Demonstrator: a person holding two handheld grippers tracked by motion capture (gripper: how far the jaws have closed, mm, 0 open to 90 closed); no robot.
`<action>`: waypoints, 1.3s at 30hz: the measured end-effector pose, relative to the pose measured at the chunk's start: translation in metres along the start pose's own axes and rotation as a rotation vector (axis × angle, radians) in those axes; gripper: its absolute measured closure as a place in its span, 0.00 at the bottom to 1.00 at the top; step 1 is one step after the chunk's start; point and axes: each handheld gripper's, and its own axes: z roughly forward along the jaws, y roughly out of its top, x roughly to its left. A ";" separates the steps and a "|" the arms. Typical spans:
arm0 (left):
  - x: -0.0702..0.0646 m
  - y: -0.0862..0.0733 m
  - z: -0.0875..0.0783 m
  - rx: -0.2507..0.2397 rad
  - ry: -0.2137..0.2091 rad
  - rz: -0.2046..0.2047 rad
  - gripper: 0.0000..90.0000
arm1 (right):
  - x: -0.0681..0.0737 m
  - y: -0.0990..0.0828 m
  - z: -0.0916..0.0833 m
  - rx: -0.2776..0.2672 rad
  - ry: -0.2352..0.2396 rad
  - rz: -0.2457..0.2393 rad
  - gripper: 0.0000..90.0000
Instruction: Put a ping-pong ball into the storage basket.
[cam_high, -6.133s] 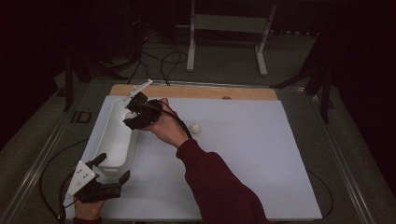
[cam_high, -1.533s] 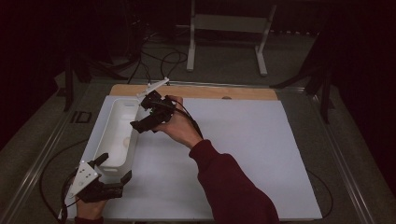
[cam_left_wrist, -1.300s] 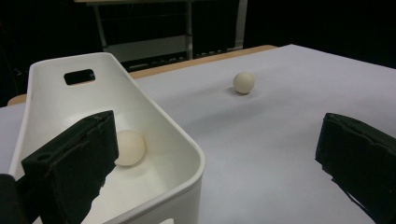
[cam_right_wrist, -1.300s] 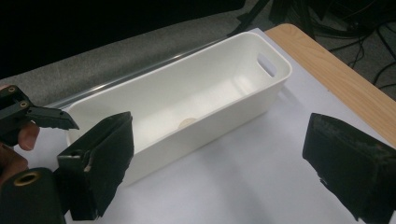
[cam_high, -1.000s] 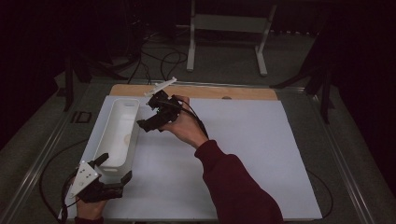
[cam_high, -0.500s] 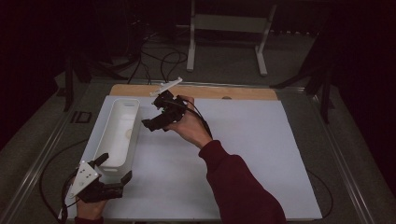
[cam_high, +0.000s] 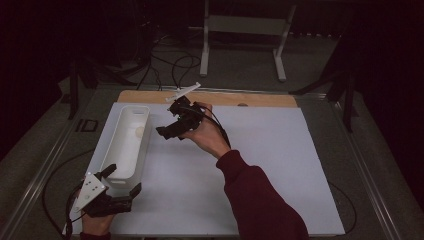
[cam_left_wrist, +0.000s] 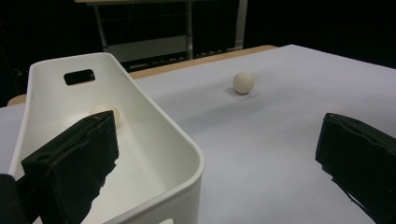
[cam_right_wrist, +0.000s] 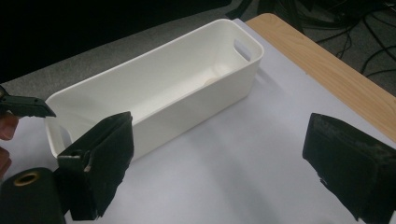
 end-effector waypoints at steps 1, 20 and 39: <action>0.000 0.000 0.000 0.000 0.000 0.001 0.00 | 0.000 0.000 0.000 0.000 0.000 -0.002 0.09; 0.000 0.000 0.000 0.000 0.000 -0.002 0.00 | -0.015 -0.013 0.001 0.020 -0.025 0.044 0.10; 0.000 0.000 0.000 0.001 0.000 0.000 0.00 | -0.027 -0.024 0.000 0.022 -0.042 0.064 0.09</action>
